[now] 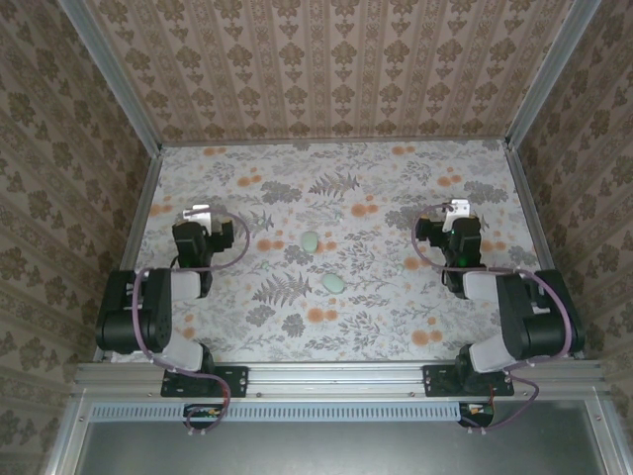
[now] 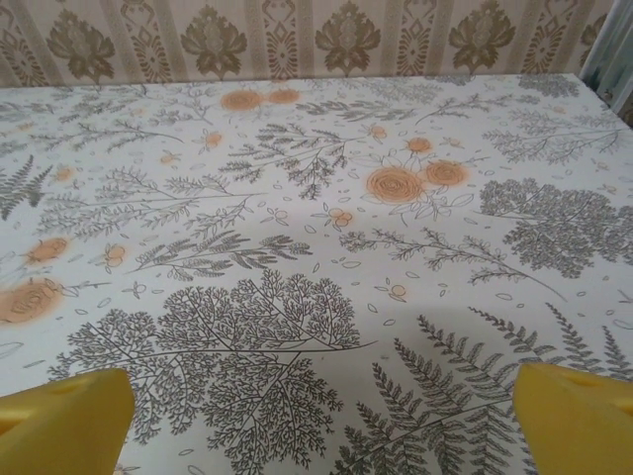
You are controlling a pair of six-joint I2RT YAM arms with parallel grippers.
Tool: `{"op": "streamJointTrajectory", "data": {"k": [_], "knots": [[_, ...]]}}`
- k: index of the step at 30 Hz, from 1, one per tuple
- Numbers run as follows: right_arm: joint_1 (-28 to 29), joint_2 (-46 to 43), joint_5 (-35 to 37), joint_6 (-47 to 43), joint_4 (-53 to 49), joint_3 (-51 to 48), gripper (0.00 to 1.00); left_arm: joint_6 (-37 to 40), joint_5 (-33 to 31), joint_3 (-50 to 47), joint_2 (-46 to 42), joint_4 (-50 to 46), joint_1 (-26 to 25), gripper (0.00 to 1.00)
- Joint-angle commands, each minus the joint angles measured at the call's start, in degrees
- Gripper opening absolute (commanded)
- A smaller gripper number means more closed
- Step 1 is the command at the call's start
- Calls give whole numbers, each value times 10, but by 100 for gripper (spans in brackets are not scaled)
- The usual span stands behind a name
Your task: Insert the wireless bluetooth earbuds into the charging case
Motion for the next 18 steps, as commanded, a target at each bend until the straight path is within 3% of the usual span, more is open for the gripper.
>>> {"op": "streamJointTrajectory", "data": {"k": [1,5,10,15,18], "knots": [[-3,-87,9,16,-145,46,100,-4,-49,47,-92,-154,-4,100],[-3,-146,44,72,-325,117,100,-20,-49,109,-167,-334,-5,100],[-1,-157,-9,121,-514,208,100,-101,36,186,-203,-520,-24,100],[35,-141,-31,172,-612,255,100,-166,-9,219,-174,-611,-147,100],[80,-127,-38,204,-627,264,100,-200,13,260,-109,-624,-245,92]]}}
